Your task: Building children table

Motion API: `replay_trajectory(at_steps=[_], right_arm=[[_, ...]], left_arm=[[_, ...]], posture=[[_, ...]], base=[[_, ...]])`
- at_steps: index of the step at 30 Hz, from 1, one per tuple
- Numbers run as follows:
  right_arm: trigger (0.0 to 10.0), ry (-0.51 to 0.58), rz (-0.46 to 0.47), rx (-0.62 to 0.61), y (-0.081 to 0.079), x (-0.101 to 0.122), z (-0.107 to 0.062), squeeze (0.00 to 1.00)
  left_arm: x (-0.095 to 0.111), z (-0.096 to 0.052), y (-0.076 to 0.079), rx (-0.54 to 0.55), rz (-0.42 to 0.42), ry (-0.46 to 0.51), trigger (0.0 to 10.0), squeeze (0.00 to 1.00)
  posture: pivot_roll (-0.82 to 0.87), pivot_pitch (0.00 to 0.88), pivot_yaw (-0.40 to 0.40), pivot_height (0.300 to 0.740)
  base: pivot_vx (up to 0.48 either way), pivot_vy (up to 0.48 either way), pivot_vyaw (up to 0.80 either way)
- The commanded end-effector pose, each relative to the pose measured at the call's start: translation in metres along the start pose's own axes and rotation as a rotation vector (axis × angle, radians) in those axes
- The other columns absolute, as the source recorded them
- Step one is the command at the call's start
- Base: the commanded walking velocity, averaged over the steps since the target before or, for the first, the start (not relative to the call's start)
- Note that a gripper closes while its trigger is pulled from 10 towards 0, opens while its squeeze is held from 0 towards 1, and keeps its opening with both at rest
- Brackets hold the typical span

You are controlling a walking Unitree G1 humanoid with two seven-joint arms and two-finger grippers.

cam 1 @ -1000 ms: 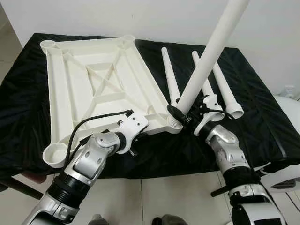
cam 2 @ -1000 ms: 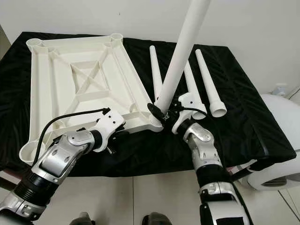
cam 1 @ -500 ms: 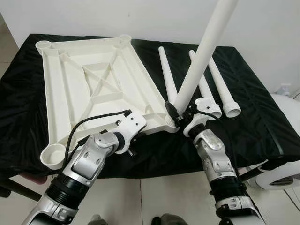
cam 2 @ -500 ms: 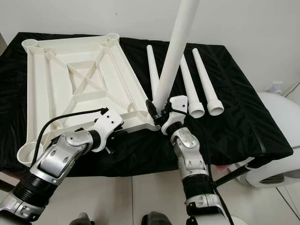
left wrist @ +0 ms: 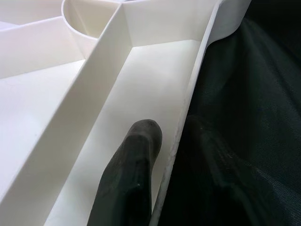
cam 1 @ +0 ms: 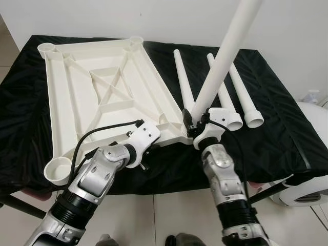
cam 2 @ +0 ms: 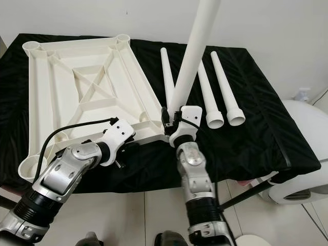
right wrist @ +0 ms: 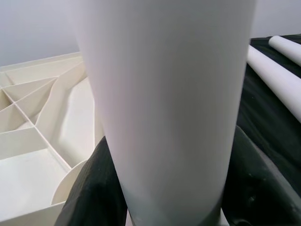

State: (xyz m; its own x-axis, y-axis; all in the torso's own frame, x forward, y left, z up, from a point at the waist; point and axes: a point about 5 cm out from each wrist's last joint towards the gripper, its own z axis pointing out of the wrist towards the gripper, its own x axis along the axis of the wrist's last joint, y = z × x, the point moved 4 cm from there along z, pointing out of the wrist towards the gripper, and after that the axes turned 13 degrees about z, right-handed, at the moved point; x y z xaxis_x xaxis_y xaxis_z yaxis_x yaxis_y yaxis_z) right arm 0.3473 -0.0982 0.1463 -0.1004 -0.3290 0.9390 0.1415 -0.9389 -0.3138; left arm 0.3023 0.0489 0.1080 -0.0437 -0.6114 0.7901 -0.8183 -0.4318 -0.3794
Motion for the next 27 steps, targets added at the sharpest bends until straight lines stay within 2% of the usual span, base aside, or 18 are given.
replay_trajectory(at_steps=[1, 16, 20, 27], right_arm=[[10.0, -0.061, 0.000, -0.047, 0.007, -0.014, -0.004, 0.00], [10.0, -0.044, -0.007, -0.088, 0.016, -0.008, -0.004, 0.00], [10.0, -0.042, 0.010, -0.115, 0.024, -0.007, -0.006, 0.00], [10.0, -0.036, 0.037, -0.126, 0.028, -0.006, -0.007, 0.00]], left_arm=[[-0.008, 0.006, 0.025, -0.096, -0.024, -0.027, 10.0, 0.00], [-0.007, 0.007, 0.026, -0.103, -0.016, -0.024, 10.0, 0.00], [-0.007, 0.007, 0.026, -0.105, -0.014, -0.022, 10.0, 0.00], [-0.007, 0.007, 0.026, -0.107, -0.012, -0.022, 10.0, 0.00]], posture=[[0.02, 0.051, -0.074, 0.740], [0.01, 0.033, -0.074, 0.740], [0.02, 0.028, -0.073, 0.740], [0.02, 0.027, -0.068, 0.740]], base=[[0.000, 0.000, 0.00], [0.000, 0.000, 0.00], [0.000, 0.000, 0.00], [0.000, 0.000, 0.00]])
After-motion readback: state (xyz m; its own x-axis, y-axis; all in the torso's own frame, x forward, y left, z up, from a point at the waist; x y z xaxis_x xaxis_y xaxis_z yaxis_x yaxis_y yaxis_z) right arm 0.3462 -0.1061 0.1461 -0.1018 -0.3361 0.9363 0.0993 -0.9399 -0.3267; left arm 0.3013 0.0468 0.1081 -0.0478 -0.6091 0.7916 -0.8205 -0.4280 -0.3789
